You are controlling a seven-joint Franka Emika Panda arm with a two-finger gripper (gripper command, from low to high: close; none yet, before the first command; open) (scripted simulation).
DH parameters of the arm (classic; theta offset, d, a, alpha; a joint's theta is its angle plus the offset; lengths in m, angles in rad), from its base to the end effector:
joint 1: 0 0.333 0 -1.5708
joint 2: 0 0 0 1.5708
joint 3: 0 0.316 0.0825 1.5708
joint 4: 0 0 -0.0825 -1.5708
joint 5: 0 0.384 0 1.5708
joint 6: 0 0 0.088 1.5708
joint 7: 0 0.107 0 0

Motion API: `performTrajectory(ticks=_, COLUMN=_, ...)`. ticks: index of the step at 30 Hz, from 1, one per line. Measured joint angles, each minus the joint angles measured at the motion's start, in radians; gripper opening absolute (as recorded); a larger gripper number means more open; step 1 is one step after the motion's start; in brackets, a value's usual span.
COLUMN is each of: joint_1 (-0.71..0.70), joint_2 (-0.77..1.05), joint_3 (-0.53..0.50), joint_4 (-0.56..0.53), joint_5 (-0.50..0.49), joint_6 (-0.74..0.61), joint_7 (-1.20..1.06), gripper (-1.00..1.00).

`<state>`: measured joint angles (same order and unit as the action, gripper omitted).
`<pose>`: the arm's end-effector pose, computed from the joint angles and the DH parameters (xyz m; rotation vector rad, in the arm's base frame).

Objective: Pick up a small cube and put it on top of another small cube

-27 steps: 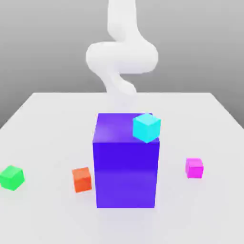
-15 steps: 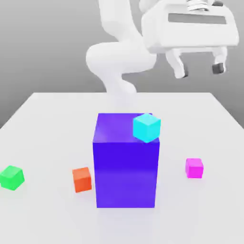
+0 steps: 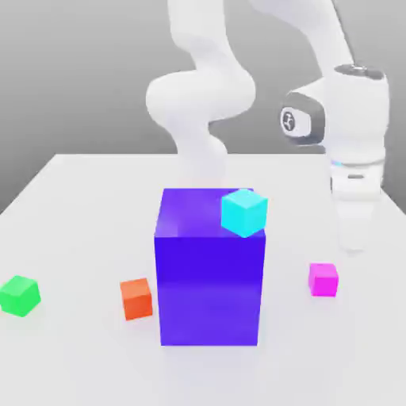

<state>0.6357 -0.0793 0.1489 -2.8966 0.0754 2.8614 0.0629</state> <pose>0.2518 0.2434 0.2135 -2.9507 -0.9934 -0.0551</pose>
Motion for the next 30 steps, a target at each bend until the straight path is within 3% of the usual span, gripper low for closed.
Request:
performTrajectory(ticks=7, joint_1=0.07, joint_2=0.201, joint_3=-0.067, joint_4=-0.002, joint_5=-0.157, joint_6=0.163, joint_7=0.063, gripper=0.0)
performTrajectory(ticks=11, joint_1=0.137, joint_2=0.324, joint_3=-0.138, joint_4=0.017, joint_5=-0.178, joint_6=0.264, joint_7=0.083, gripper=0.0)
performTrajectory(ticks=12, joint_1=0.146, joint_2=0.341, joint_3=-0.145, joint_4=0.02, joint_5=-0.177, joint_6=0.278, joint_7=0.085, gripper=-1.0)
performTrajectory(ticks=19, joint_1=0.145, joint_2=0.338, joint_3=-0.146, joint_4=0.02, joint_5=-0.183, joint_6=0.274, joint_7=0.089, gripper=-1.0)
performTrajectory(ticks=30, joint_1=0.1, joint_2=0.046, joint_3=-0.08, joint_4=-0.021, joint_5=-0.068, joint_6=0.047, joint_7=0.014, gripper=-1.0)
